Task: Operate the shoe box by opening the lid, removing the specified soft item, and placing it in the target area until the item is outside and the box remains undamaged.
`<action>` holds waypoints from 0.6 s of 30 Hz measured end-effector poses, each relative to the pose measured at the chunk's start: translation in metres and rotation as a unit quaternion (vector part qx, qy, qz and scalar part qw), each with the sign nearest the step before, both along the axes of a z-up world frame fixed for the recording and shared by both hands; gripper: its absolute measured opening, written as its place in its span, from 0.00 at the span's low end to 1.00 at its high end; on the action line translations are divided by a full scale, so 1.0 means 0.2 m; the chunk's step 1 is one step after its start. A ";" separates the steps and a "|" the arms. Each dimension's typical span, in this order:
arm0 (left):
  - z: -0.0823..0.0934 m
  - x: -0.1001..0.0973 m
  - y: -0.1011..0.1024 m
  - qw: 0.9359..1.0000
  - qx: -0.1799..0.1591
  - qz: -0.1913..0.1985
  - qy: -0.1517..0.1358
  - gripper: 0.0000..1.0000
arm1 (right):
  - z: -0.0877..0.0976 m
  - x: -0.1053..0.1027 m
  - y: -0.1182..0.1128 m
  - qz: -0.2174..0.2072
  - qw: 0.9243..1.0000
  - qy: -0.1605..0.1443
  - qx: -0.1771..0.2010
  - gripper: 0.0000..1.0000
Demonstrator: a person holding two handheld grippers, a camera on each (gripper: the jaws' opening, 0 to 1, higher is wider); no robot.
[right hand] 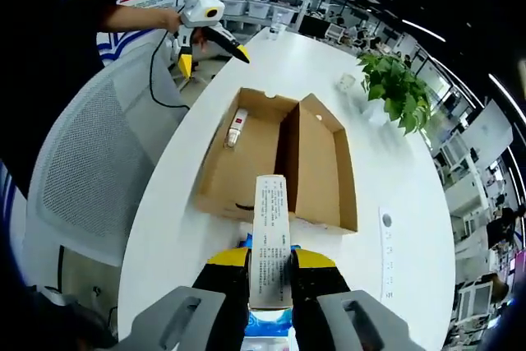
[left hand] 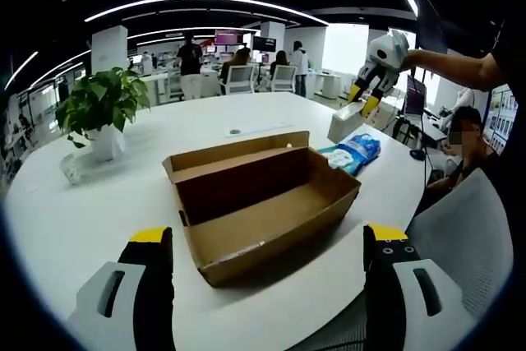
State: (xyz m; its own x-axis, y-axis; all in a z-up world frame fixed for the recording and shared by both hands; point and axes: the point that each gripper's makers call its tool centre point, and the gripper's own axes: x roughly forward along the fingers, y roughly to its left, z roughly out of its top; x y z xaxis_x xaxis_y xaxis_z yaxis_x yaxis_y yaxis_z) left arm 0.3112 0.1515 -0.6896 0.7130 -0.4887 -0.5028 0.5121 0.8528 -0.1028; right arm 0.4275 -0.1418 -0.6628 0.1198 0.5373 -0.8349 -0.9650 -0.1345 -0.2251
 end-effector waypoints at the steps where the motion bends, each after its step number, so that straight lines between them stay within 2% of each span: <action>1: 0.00 0.00 0.00 1.000 0.000 0.000 0.001 1.00 | 0.00 0.00 -0.01 -0.002 1.000 0.000 -0.001 0.14; 18: 0.00 -0.01 -0.07 1.000 -0.012 -0.012 0.002 1.00 | -0.06 0.09 -0.20 -0.026 0.999 0.000 -0.023 0.14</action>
